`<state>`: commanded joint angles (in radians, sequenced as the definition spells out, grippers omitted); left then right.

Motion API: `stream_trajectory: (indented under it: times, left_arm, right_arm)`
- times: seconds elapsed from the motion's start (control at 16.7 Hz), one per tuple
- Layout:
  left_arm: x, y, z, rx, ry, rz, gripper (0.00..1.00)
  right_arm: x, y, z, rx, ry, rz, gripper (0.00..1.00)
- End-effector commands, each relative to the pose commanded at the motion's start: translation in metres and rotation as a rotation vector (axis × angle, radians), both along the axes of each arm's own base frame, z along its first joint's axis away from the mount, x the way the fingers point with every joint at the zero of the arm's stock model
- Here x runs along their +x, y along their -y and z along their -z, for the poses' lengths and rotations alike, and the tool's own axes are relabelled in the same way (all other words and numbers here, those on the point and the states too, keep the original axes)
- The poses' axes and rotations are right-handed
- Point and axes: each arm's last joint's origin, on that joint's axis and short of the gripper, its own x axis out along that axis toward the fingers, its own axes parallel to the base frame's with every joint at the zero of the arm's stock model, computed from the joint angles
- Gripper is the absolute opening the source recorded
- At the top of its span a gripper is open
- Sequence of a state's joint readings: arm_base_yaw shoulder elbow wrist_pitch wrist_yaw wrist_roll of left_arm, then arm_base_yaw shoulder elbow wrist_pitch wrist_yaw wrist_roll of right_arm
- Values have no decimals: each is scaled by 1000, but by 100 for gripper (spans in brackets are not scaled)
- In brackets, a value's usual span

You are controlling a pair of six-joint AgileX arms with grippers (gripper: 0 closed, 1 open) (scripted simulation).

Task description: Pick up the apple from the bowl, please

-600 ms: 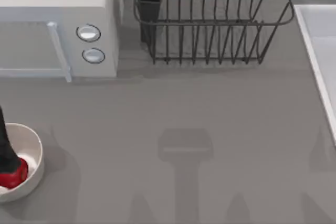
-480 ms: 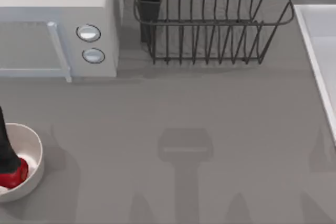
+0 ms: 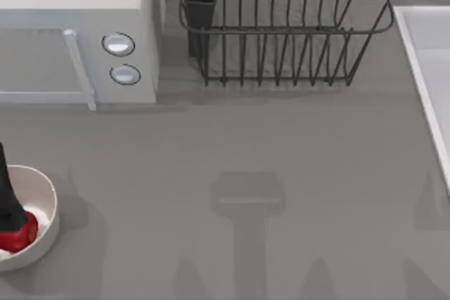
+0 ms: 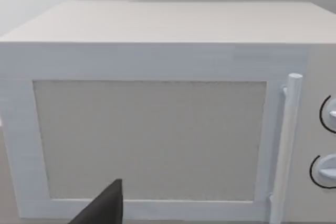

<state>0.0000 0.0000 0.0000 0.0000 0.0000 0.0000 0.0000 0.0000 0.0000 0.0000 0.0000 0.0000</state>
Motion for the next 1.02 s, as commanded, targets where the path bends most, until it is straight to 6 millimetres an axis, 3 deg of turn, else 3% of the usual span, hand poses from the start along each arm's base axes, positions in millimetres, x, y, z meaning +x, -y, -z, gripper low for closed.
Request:
stream_trajectory:
  times: [0.84,1.02]
  left_arm:
    - [0,0,0,0,-1,0,100]
    - [1,0,-8,-1,-71,2,100]
  right_arm:
    - [0,0,0,0,0,0,100]
    - [0,0,0,0,0,0,100]
